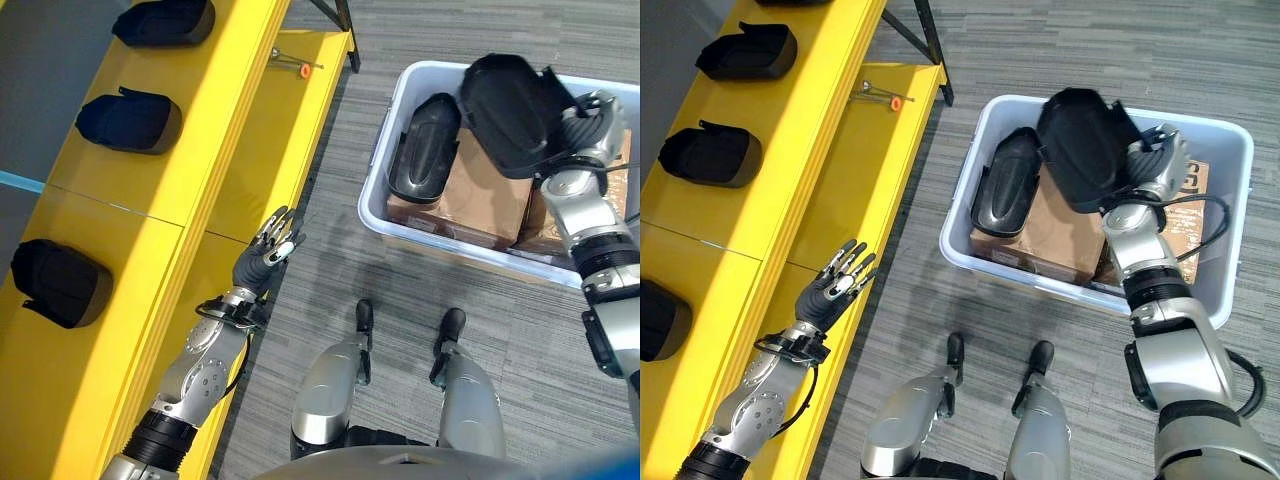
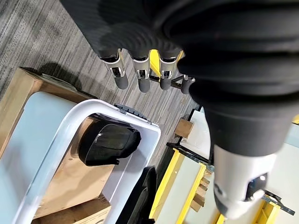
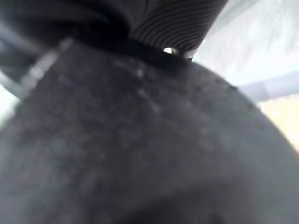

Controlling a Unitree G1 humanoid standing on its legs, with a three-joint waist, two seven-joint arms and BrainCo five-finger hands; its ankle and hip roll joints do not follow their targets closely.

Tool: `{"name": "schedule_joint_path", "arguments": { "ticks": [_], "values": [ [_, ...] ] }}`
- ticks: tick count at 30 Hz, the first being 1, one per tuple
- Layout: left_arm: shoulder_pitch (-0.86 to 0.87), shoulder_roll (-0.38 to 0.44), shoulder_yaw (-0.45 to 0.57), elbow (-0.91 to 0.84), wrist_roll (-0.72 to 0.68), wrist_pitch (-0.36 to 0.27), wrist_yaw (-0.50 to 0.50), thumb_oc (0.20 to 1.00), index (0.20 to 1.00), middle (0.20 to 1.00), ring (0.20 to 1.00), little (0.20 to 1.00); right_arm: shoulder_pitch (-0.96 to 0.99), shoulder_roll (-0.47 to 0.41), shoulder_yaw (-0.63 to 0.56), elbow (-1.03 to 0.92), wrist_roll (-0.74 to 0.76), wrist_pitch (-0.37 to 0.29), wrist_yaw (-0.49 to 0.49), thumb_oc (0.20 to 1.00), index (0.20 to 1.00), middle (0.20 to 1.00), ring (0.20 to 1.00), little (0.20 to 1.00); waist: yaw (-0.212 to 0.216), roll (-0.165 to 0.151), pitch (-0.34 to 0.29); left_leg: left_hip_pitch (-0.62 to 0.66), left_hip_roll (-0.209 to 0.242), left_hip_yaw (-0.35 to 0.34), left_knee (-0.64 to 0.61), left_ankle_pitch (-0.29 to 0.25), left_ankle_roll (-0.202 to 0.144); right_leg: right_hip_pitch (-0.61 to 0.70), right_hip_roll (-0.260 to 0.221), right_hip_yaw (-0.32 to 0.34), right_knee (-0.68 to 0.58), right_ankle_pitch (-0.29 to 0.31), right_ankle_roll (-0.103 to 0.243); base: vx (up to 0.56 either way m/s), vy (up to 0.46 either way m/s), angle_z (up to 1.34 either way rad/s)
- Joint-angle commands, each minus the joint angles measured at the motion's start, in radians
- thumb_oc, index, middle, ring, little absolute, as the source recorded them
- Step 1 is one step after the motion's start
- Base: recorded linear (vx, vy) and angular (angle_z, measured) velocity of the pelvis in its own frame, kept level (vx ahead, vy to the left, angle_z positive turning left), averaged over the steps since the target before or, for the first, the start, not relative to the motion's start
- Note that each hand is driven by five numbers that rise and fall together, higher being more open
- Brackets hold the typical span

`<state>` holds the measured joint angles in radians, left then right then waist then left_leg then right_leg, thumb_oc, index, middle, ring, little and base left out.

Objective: Move parts from the plastic box to the shelf.

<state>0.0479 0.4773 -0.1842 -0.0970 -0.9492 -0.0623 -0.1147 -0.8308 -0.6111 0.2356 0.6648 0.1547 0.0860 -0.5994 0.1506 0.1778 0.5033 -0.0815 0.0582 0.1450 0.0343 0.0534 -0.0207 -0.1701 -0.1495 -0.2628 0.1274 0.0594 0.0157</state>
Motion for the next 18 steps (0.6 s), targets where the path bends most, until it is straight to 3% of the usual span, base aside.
{"name": "schedule_joint_path", "arguments": {
  "ticks": [1,7,11,14,18],
  "values": [
    [0.030,0.013,0.039,-0.079,0.038,-0.024,-0.029,1.000,1.000,1.000,1.000,1.000,-0.021,0.008,-0.035,-0.160,0.100,-0.113,0.048,0.200,0.200,0.200,0.200,0.200,0.007,-0.048,-0.040,-0.041,0.021,-0.038,0.023,-0.026,-0.034,0.057,-0.036,-0.045,0.111,-0.164,0.047,0.08,0.106,0.00],
    [0.056,-0.018,0.075,-0.077,0.039,0.002,-0.036,1.000,1.000,1.000,1.000,1.000,0.158,0.153,-0.052,-0.389,0.157,-0.107,0.084,0.200,0.200,0.200,0.200,0.200,-0.009,-0.089,-0.113,0.007,0.033,-0.029,0.023,-0.040,-0.029,0.127,-0.037,-0.039,0.042,-0.135,0.056,0.09,0.126,-0.01],
    [0.069,-0.031,0.072,-0.066,0.119,0.023,-0.041,1.000,1.000,1.000,1.000,1.000,0.232,0.222,-0.032,-0.472,0.183,-0.103,0.075,0.200,0.200,0.200,0.200,0.200,-0.010,-0.112,-0.153,0.031,0.034,-0.012,0.031,-0.057,-0.021,0.163,-0.052,-0.045,-0.003,-0.103,0.075,0.06,0.172,-0.01],
    [0.069,-0.024,0.067,-0.062,0.146,0.021,-0.012,1.000,1.000,1.000,1.000,1.000,0.286,0.274,-0.017,-0.499,0.185,-0.110,0.078,0.200,0.200,0.200,0.200,0.200,-0.007,-0.123,-0.189,0.058,0.002,0.010,0.023,-0.079,0.000,0.192,-0.085,-0.050,-0.063,-0.044,0.113,-0.02,0.317,-0.04],
    [0.060,-0.028,0.073,-0.057,0.146,0.033,0.006,1.000,1.000,1.000,1.000,1.000,0.361,0.333,-0.007,-0.505,0.177,-0.128,0.098,0.200,0.200,0.200,0.200,0.200,-0.001,-0.130,-0.226,0.095,-0.033,0.004,-0.011,-0.091,0.032,0.172,-0.109,-0.049,-0.040,0.008,0.126,-0.02,0.213,0.03]
  ]
}}
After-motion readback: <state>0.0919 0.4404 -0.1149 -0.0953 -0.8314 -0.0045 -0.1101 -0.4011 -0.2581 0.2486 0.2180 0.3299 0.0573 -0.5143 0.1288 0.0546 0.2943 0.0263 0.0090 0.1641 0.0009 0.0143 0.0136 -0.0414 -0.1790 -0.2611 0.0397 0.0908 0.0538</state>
